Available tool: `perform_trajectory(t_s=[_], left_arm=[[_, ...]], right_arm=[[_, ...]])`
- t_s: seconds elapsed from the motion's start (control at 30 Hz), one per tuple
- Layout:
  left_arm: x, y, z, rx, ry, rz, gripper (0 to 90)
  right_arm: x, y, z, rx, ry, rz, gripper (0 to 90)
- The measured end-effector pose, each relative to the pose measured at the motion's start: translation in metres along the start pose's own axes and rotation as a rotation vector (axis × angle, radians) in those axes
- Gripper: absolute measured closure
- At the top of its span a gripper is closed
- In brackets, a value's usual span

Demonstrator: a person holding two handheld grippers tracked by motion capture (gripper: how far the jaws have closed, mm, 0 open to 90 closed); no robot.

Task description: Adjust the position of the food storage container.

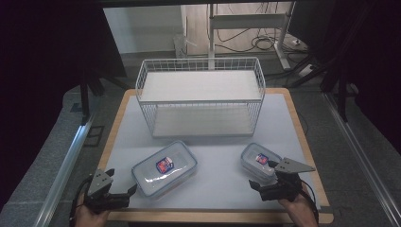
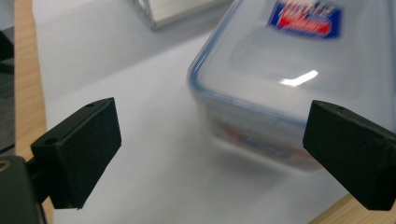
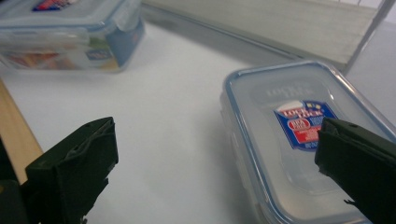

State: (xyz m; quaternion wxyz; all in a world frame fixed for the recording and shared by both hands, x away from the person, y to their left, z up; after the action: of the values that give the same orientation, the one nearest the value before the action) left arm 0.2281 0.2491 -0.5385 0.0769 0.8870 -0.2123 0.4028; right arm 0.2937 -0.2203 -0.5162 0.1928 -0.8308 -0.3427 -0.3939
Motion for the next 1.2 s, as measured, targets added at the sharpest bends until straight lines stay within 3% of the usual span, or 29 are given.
perform_trajectory(t_s=[0.17,0.27,0.4,0.63,0.73,0.9,1.07,1.2], left_arm=[[-0.007,-0.004,0.007,0.013,-0.027,-0.011,4.0],[-0.007,-0.007,0.007,0.028,-0.017,-0.015,3.6],[-0.009,-0.007,0.011,-0.004,-0.01,-0.041,3.3],[-0.011,-0.009,0.013,0.02,-0.017,-0.037,2.9],[-0.011,-0.009,0.014,0.025,-0.016,-0.033,2.9],[-0.012,-0.011,0.014,0.033,-0.022,-0.034,2.9],[-0.013,-0.011,0.015,0.04,-0.027,-0.03,3.1],[-0.013,-0.011,0.015,0.038,-0.03,-0.029,3.3]], right_arm=[[-0.003,0.003,0.003,-0.037,-0.019,-0.011,0.0],[-0.003,0.003,0.003,-0.046,-0.015,-0.017,0.0],[-0.004,0.003,0.004,-0.04,-0.025,-0.012,0.0],[-0.004,0.003,0.004,-0.05,-0.03,0.0,0.0],[-0.002,0.003,0.003,-0.077,-0.028,-0.01,2.6],[0.001,0.002,0.001,-0.094,-0.043,-0.01,19.8],[0.006,-0.007,0.003,-0.024,-0.061,0.011,49.2],[0.008,-0.014,0.008,0.012,-0.092,-0.009,73.5]])
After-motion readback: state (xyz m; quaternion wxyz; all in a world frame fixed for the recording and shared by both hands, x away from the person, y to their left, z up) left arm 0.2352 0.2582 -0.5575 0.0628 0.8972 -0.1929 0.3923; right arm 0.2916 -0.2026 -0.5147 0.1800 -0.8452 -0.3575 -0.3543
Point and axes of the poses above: each handheld gripper's, and its own axes: z roughly forward along the jaws, x roughly out of its top, y roughly to its right, the point moved 6 cm from there along z, roughly forward along the jaws, and after that the axes turned 5 degrees about -y, right-handed, at the moved point
